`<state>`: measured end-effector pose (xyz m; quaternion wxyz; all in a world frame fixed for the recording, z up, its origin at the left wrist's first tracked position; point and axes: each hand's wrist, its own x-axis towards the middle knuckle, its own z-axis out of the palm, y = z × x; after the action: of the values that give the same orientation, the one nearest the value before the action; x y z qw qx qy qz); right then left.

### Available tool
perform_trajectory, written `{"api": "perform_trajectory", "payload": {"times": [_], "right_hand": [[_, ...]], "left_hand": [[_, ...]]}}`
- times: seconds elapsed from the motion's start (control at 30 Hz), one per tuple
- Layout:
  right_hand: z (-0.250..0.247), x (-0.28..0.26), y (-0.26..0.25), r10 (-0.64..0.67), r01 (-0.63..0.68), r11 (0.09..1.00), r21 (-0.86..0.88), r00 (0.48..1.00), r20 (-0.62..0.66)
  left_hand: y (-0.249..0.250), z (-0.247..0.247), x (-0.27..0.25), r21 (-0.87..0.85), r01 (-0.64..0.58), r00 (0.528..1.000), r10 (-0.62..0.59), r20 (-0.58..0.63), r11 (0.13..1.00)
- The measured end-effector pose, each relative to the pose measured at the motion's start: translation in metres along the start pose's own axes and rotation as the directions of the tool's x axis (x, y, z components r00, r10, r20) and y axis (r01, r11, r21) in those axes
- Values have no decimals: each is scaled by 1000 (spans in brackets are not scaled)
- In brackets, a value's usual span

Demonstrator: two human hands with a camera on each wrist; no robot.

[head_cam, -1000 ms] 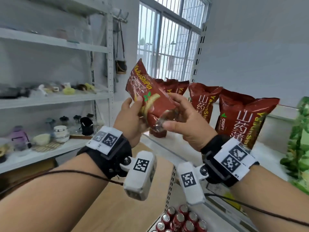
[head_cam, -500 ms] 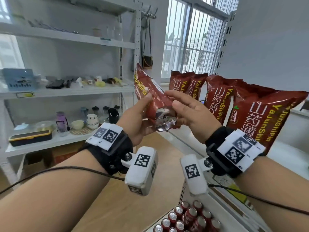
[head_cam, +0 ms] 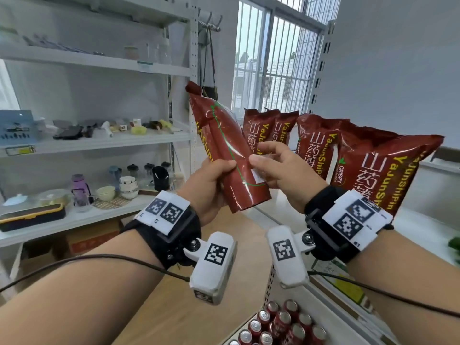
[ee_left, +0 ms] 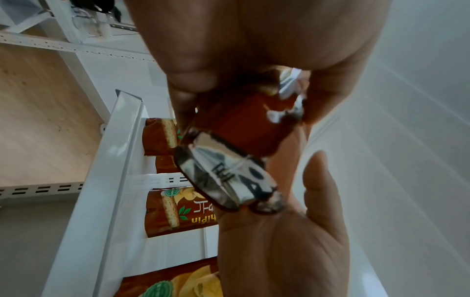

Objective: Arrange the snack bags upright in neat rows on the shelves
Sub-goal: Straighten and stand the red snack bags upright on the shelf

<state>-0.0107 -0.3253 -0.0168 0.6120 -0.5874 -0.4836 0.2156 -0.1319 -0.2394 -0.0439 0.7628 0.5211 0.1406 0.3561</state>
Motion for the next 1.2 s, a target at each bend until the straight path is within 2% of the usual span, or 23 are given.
{"api": "perform_trajectory", "payload": {"times": [0.13,0.23,0.33,0.5,0.63,0.77,0.87,1.07,1.2], "right_hand": [[-7,0,3,85,-87,992,87,996,25],[-14,-2,6,46,-44,996,72,999,-26],[-20,-5,10,2,-2,1000,15,1000,-22],[-27,-3,2,17,-7,994,109,996,-93],[-33,-4,-3,-71,81,994,73,990,-122],[-35,-7,-1,-93,107,988,112,988,-125],[-37,-8,-7,-122,147,982,116,972,-200],[-48,-7,-17,-213,243,967,78,938,-272],[-52,-10,-13,-221,248,967,61,933,-285]], "left_hand": [[-6,8,4,-43,-6,1000,7,25,999],[-6,11,6,67,-30,998,26,49,997],[-5,14,10,195,-88,995,76,71,977],[-11,20,16,161,-110,990,95,100,981],[-8,29,12,175,-127,983,100,155,976],[2,42,16,93,-177,979,166,122,980],[4,48,20,31,-181,978,177,108,983],[1,56,21,47,-177,973,167,160,983],[7,60,23,15,-195,974,192,119,981]]}}
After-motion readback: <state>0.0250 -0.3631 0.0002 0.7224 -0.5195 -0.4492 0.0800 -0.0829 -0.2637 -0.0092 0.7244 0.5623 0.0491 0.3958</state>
